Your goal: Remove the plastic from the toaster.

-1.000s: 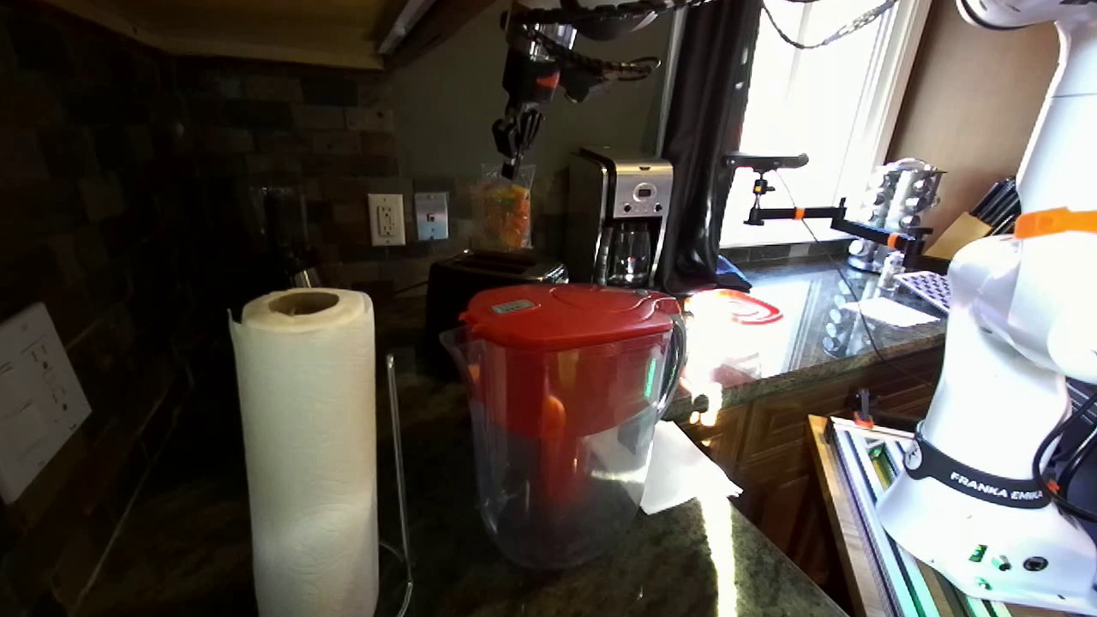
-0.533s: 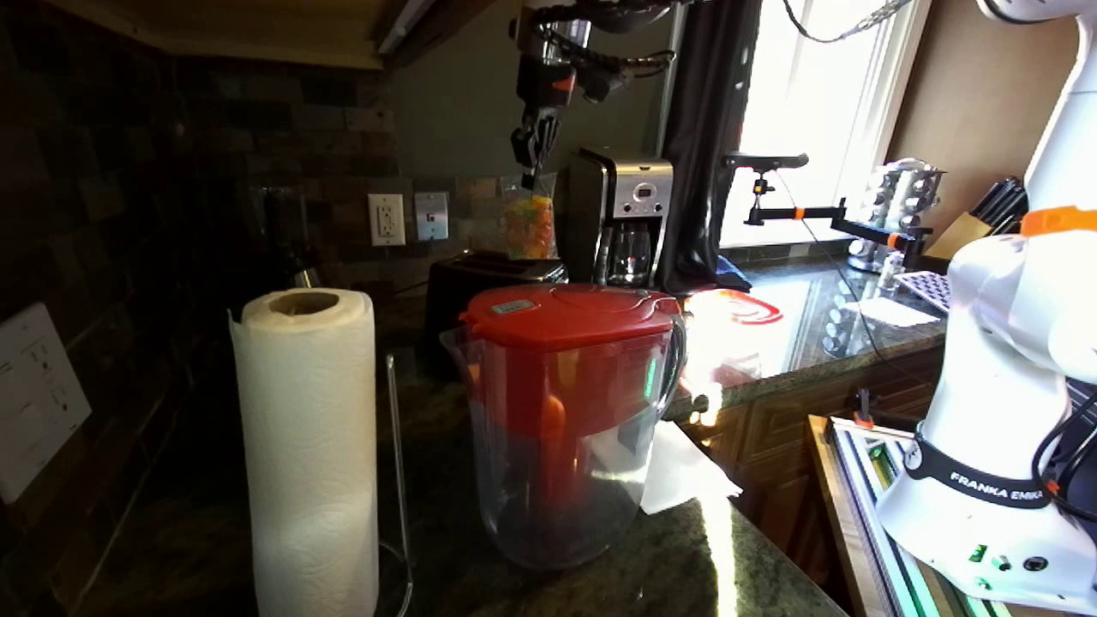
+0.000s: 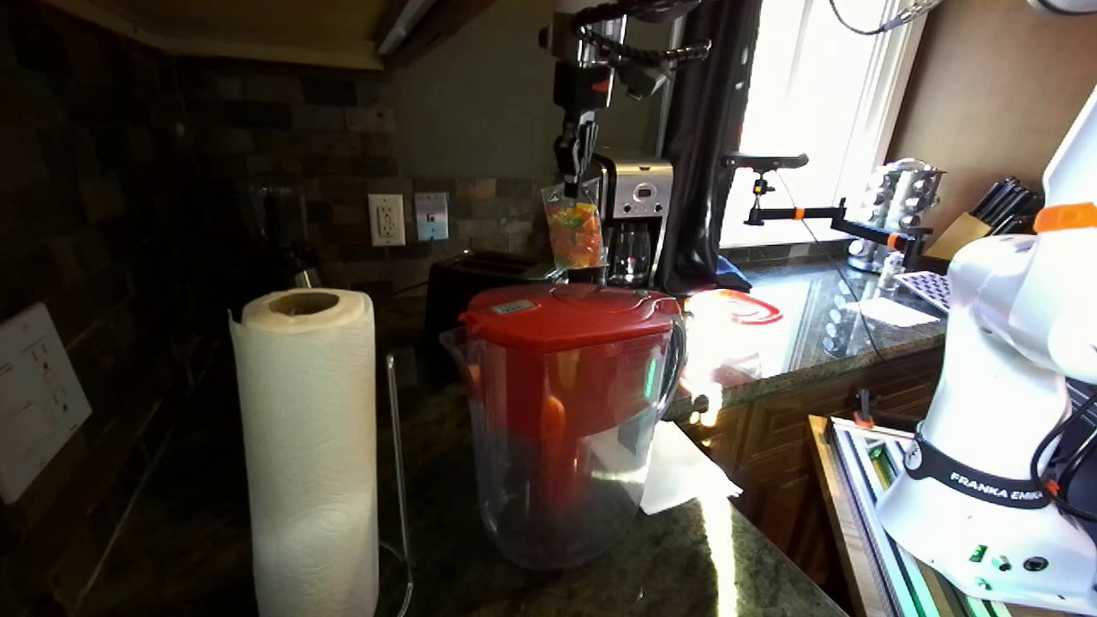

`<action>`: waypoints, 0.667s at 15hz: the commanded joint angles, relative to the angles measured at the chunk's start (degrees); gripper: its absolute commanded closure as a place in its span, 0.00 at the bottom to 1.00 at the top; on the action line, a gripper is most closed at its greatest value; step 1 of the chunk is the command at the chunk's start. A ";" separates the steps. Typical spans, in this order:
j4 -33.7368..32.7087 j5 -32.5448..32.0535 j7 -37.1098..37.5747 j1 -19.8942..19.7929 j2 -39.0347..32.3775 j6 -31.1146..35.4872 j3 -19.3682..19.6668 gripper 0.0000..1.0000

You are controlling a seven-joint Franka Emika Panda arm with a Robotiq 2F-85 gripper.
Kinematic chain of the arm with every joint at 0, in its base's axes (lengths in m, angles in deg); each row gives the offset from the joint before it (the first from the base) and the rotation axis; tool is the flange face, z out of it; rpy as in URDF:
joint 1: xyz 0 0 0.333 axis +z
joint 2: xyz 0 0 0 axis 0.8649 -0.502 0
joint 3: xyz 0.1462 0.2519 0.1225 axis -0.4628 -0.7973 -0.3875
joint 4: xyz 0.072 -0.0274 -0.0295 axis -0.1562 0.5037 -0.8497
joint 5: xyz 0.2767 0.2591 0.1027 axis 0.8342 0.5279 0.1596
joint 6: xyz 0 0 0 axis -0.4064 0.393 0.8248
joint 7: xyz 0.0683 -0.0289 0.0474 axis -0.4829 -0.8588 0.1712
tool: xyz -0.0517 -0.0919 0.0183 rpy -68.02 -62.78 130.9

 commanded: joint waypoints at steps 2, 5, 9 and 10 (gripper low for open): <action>6.95 -0.56 -2.50 -0.90 6.62 -0.32 0.84 1.00; 9.36 -0.50 -3.58 -1.95 8.77 -0.34 1.93 1.00; 11.43 -0.55 -3.47 -3.79 9.64 1.09 3.68 1.00; 11.76 -0.63 -3.48 -4.29 9.60 1.11 4.14 1.00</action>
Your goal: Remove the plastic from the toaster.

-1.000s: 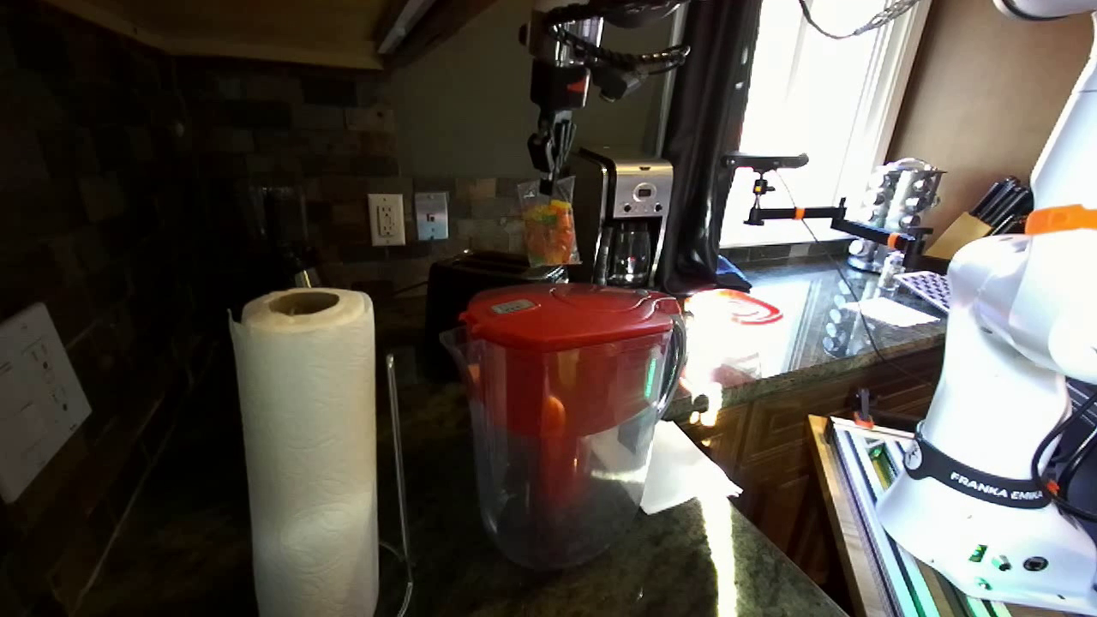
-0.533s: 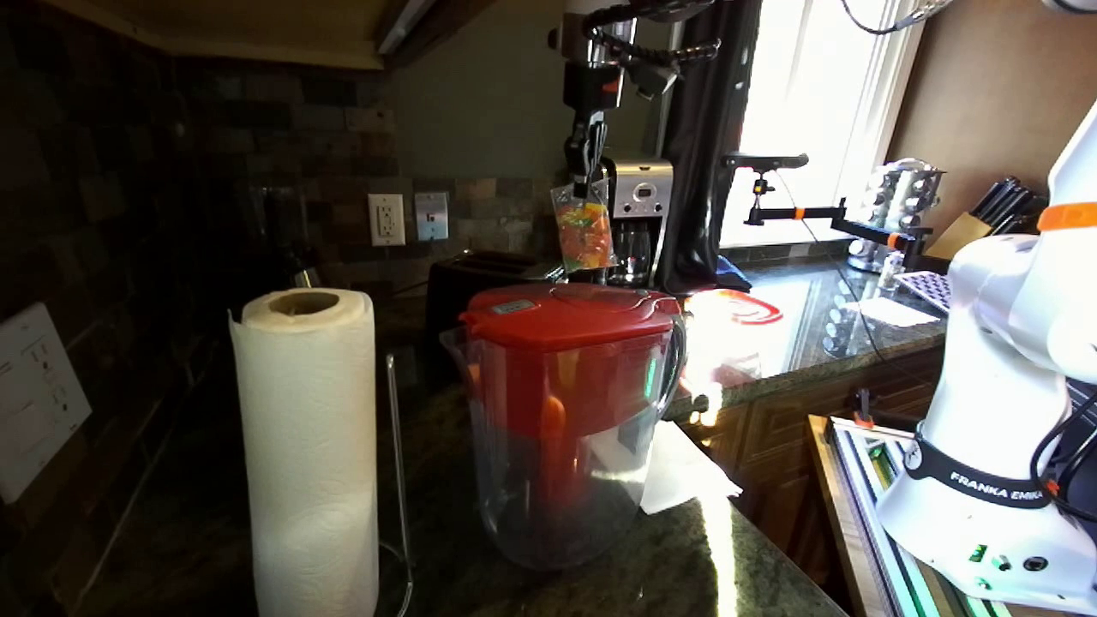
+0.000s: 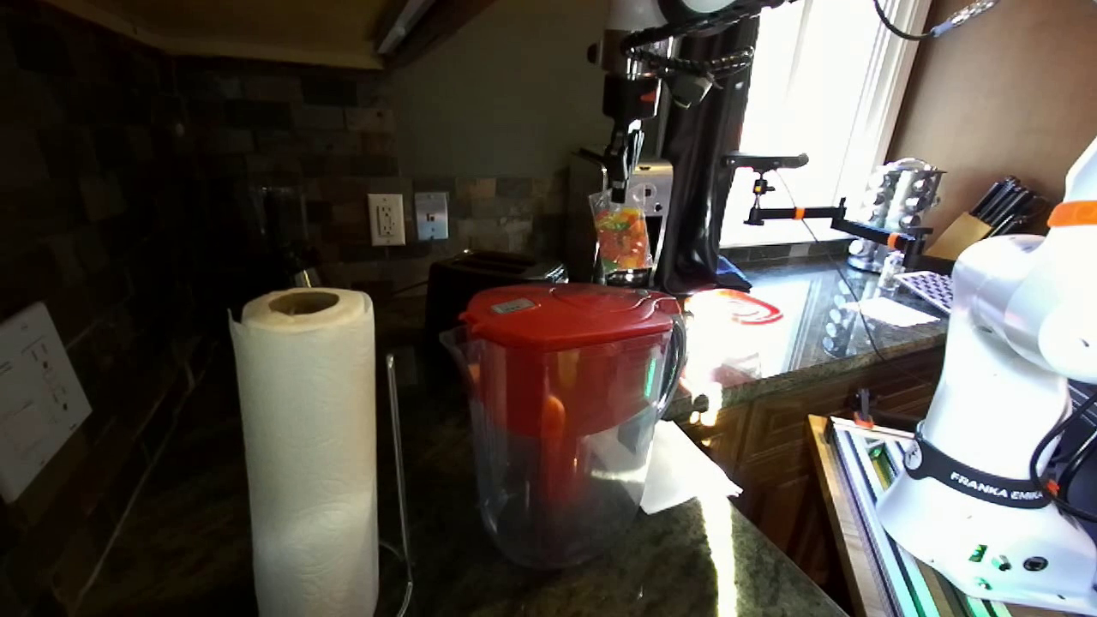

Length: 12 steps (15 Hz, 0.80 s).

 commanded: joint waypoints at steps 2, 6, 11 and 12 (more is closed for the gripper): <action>3.79 -0.79 -0.07 -2.11 1.76 2.66 1.97 1.00; 5.05 0.17 3.11 -4.13 0.08 7.95 3.41 1.00; 6.83 0.69 4.21 -5.81 -2.89 14.25 4.85 1.00; 6.97 1.14 4.40 -6.05 -3.80 15.59 5.13 1.00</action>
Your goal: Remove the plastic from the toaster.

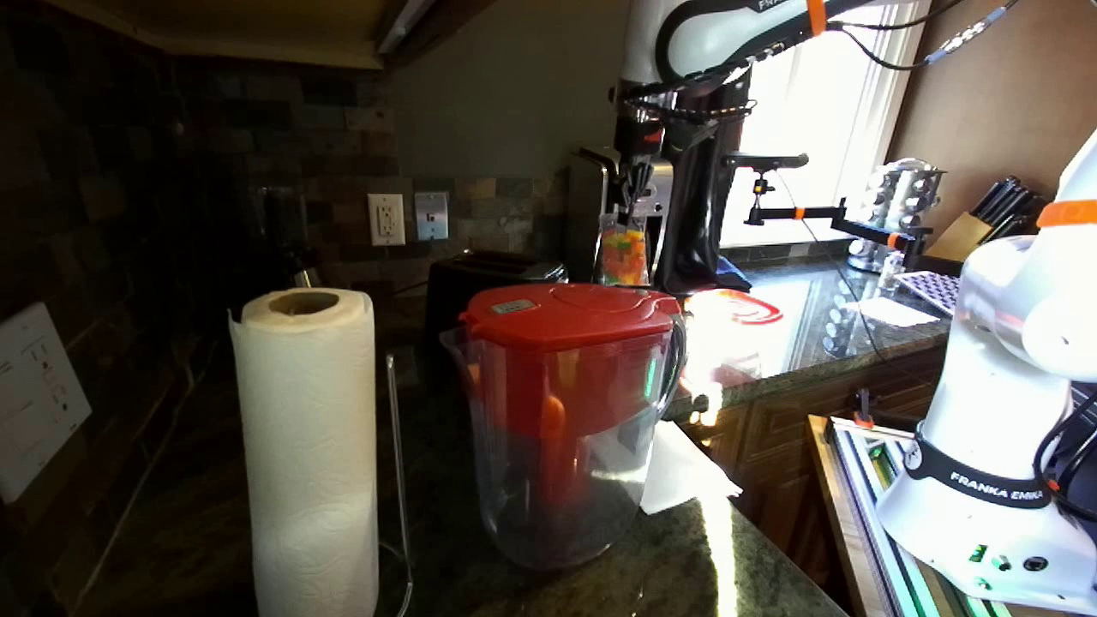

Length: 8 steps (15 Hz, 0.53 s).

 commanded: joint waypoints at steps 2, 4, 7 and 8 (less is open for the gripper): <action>1.87 0.52 3.28 -1.38 -2.98 6.42 0.99 1.00; 1.80 1.12 4.55 -1.88 -4.86 7.93 1.49 1.00; 1.45 1.68 8.50 -2.88 -7.44 9.39 2.13 1.00; 1.43 2.65 8.70 -2.98 -8.25 9.95 2.50 1.00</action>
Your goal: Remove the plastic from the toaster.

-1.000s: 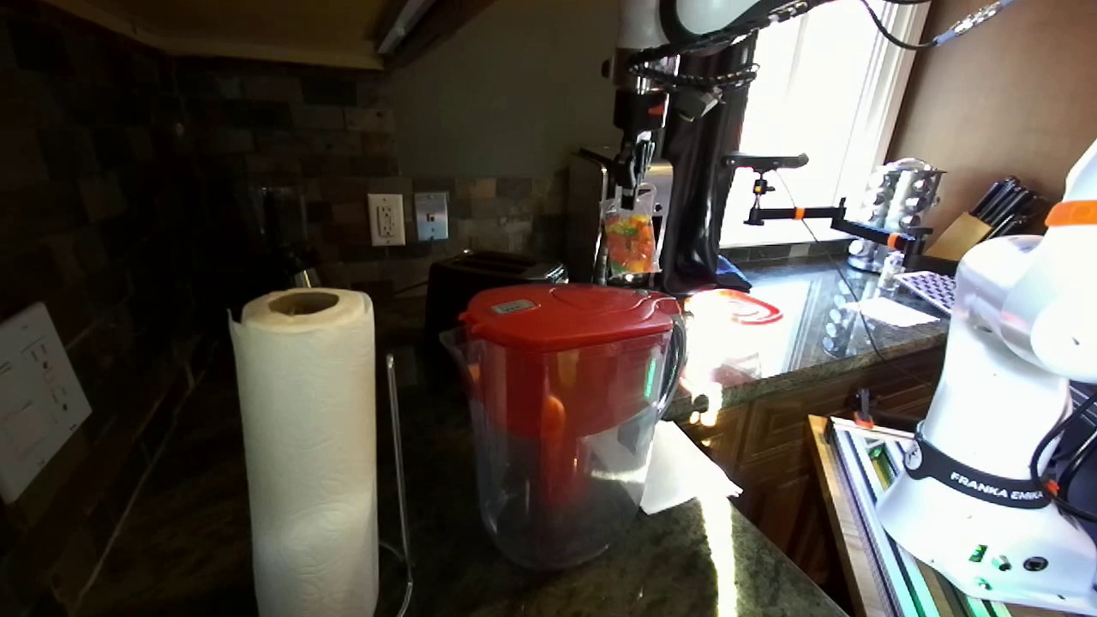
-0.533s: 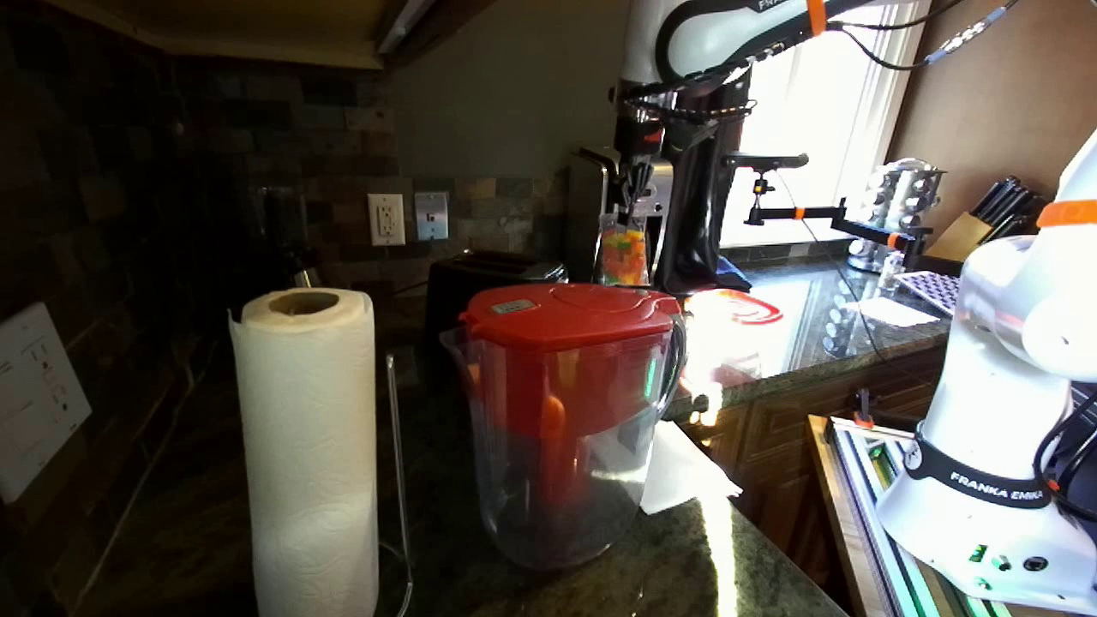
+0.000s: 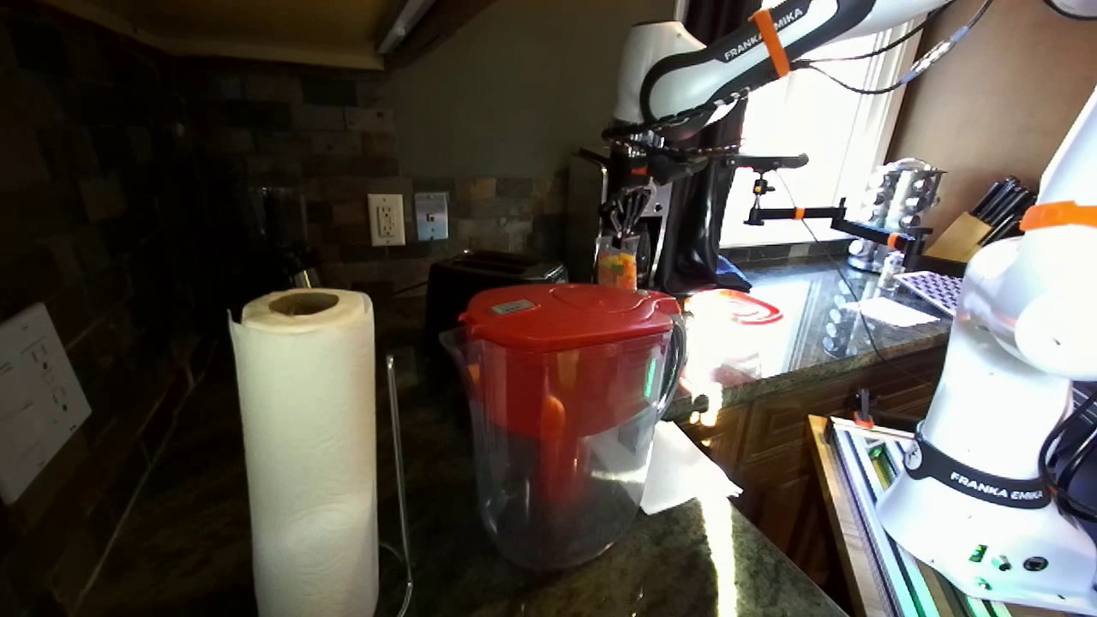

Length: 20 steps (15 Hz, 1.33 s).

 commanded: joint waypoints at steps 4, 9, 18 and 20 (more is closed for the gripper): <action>0.35 5.37 2.18 -0.82 -4.37 2.54 1.71 1.00; -0.36 6.67 4.23 -1.12 -7.32 2.03 2.35 1.00; -1.55 7.05 5.70 -1.14 -10.12 1.95 3.16 0.69; -1.67 7.10 5.92 -1.09 -10.19 1.89 3.18 0.55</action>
